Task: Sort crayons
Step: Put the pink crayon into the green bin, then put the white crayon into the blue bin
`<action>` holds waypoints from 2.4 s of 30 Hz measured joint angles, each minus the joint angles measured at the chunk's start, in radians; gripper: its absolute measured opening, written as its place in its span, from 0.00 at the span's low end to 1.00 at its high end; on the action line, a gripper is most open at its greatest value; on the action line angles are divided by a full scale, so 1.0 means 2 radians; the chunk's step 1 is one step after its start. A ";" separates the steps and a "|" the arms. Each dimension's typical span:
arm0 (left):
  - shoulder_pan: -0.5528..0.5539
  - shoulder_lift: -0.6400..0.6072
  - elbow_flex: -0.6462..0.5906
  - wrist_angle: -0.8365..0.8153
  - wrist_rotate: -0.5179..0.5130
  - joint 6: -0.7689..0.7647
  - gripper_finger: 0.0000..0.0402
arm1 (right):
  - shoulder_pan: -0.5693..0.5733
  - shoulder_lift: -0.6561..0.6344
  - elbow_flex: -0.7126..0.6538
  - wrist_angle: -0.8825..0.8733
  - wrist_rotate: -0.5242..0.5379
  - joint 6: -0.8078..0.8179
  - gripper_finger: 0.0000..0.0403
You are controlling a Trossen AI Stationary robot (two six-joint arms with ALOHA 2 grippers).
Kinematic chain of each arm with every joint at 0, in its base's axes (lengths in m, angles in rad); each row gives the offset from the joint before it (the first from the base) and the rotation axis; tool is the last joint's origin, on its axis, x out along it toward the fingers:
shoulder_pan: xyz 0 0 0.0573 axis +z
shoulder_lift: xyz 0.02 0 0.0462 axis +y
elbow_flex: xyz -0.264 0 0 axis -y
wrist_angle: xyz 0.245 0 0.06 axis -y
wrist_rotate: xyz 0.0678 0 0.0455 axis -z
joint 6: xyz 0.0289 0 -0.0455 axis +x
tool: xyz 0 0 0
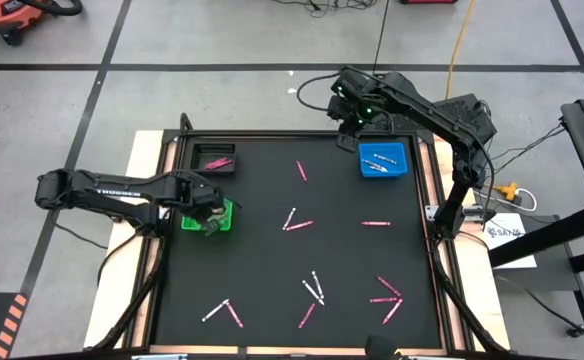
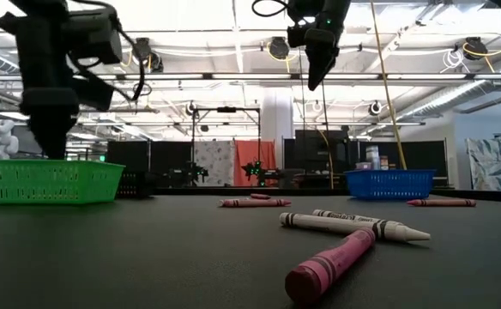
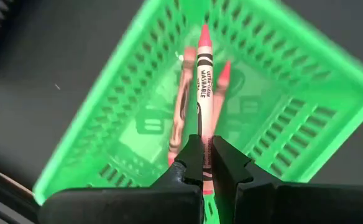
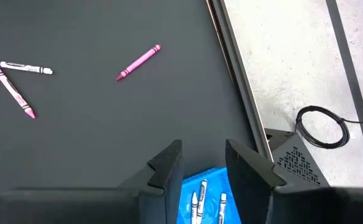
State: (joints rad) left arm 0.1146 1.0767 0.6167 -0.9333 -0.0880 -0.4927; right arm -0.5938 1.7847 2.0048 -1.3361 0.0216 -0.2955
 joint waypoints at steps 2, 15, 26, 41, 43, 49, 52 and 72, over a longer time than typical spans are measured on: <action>0.000 0.000 -0.010 0.002 0.004 0.000 0.02 | 0.000 0.000 0.000 0.000 0.000 0.000 0.26; 0.000 0.000 -0.023 0.007 0.005 -0.013 0.02 | 0.000 0.000 0.000 0.000 0.000 0.000 0.26; 0.000 0.000 -0.023 0.024 0.021 -0.013 0.15 | 0.000 0.000 0.000 0.000 0.000 -0.002 0.26; 0.000 0.000 0.018 0.026 0.019 0.000 0.22 | 0.032 0.000 -0.004 -0.036 -0.091 0.011 0.26; 0.000 0.000 0.030 0.026 0.018 0.008 0.22 | 0.048 0.000 -0.015 -0.033 -0.091 0.014 0.26; 0.000 0.000 0.048 0.026 0.018 0.031 0.22 | 0.095 0.000 -0.075 -0.004 -0.091 0.007 0.26; 0.000 0.000 0.049 0.026 0.018 0.031 0.22 | 0.114 0.000 -0.113 0.026 -0.090 -0.021 0.26; 0.000 0.000 0.049 0.031 0.016 0.027 0.23 | 0.151 0.002 -0.291 0.401 -0.197 -0.199 0.25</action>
State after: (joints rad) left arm 0.1154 1.0771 0.7151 -0.8706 -0.0566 -0.4397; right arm -0.2923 1.7878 1.4223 -0.5345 -0.3717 -0.6938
